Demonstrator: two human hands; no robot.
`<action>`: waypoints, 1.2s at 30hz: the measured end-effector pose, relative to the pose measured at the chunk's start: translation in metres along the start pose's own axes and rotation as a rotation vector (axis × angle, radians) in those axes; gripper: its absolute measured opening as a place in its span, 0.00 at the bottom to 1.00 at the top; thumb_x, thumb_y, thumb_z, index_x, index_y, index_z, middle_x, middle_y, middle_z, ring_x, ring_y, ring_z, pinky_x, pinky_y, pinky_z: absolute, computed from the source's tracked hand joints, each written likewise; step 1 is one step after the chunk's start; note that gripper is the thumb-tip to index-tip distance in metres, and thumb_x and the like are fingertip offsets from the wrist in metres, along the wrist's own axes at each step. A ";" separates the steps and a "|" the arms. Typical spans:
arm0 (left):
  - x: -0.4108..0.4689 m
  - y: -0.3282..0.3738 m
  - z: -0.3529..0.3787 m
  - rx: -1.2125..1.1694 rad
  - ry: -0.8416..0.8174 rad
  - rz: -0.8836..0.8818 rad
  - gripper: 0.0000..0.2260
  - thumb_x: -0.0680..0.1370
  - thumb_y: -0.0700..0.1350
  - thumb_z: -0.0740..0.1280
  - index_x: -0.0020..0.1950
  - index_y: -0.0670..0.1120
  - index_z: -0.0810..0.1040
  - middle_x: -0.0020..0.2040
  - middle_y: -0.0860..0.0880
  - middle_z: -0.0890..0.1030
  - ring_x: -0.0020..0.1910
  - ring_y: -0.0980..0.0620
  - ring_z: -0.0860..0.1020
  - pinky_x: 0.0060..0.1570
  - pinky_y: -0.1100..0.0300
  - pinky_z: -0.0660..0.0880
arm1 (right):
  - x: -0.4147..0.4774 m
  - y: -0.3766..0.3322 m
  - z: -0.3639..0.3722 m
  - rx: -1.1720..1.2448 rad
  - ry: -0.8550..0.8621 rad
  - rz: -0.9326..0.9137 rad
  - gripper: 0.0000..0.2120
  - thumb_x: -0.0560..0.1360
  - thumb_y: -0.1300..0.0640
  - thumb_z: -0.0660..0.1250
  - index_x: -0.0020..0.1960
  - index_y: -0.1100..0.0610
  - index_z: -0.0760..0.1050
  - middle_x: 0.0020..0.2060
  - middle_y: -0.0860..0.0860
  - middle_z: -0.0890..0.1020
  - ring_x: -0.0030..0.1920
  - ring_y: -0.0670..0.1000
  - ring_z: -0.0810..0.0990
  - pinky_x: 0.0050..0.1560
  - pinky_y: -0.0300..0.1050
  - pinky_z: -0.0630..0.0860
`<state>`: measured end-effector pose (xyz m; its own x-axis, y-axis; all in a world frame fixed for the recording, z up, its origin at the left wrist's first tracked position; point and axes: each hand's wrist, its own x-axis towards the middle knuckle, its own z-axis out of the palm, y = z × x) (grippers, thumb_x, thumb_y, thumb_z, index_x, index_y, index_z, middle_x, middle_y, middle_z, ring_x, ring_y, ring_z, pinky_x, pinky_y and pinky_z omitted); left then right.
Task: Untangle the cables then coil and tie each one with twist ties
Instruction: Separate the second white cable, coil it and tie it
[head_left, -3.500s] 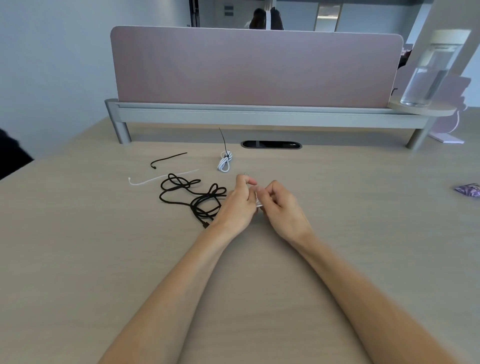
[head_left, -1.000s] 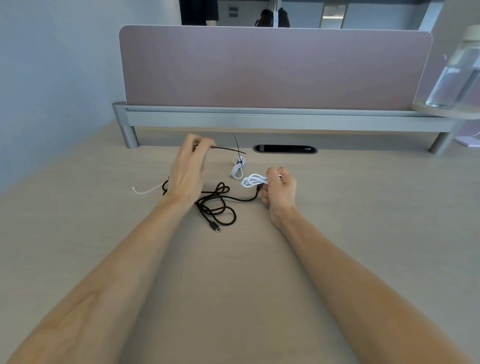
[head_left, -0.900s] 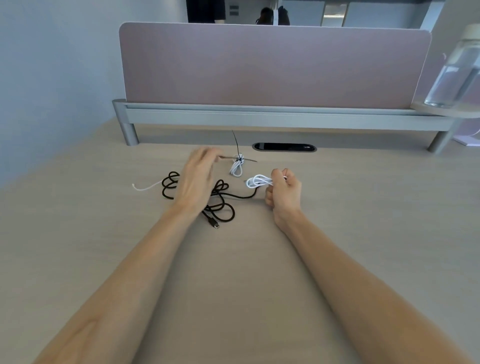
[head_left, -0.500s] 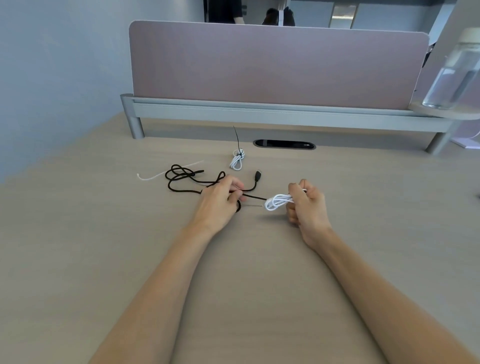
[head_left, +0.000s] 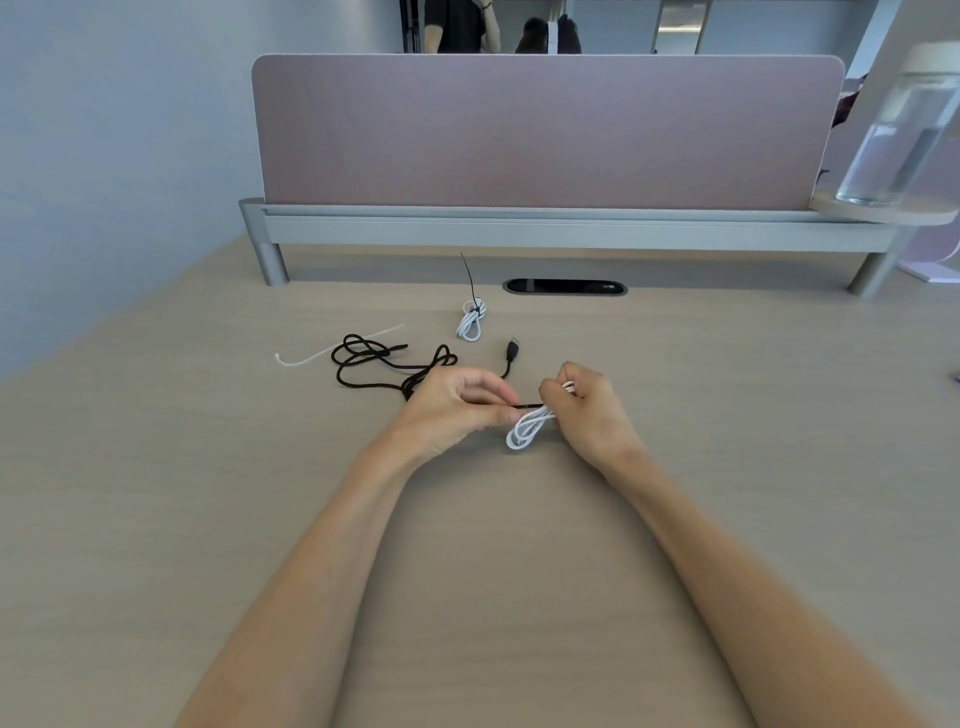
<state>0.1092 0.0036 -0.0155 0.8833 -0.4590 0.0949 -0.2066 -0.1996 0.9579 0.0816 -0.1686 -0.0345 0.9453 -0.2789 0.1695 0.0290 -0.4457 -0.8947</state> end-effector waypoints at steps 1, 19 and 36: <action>0.000 -0.001 0.000 0.009 -0.014 0.003 0.06 0.70 0.38 0.76 0.42 0.47 0.82 0.40 0.47 0.85 0.38 0.58 0.80 0.37 0.69 0.72 | 0.000 -0.001 0.000 -0.025 0.001 -0.009 0.14 0.75 0.58 0.63 0.33 0.56 0.64 0.26 0.48 0.67 0.29 0.48 0.63 0.29 0.42 0.61; -0.001 -0.001 -0.004 -0.146 0.071 0.079 0.04 0.77 0.36 0.67 0.44 0.41 0.81 0.43 0.44 0.85 0.31 0.54 0.69 0.34 0.65 0.68 | 0.001 -0.002 -0.006 -0.105 -0.072 -0.017 0.22 0.78 0.46 0.63 0.28 0.53 0.65 0.18 0.44 0.64 0.25 0.47 0.61 0.28 0.41 0.60; 0.010 -0.009 0.011 -0.132 0.234 0.171 0.09 0.81 0.44 0.63 0.51 0.45 0.83 0.43 0.55 0.82 0.37 0.57 0.73 0.34 0.62 0.72 | 0.002 -0.002 0.000 -0.097 -0.033 0.019 0.19 0.79 0.50 0.61 0.31 0.56 0.68 0.23 0.46 0.65 0.25 0.46 0.61 0.24 0.35 0.59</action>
<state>0.1154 -0.0086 -0.0265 0.9167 -0.2613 0.3023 -0.3173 -0.0160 0.9482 0.0838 -0.1684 -0.0320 0.9556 -0.2605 0.1375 -0.0193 -0.5211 -0.8533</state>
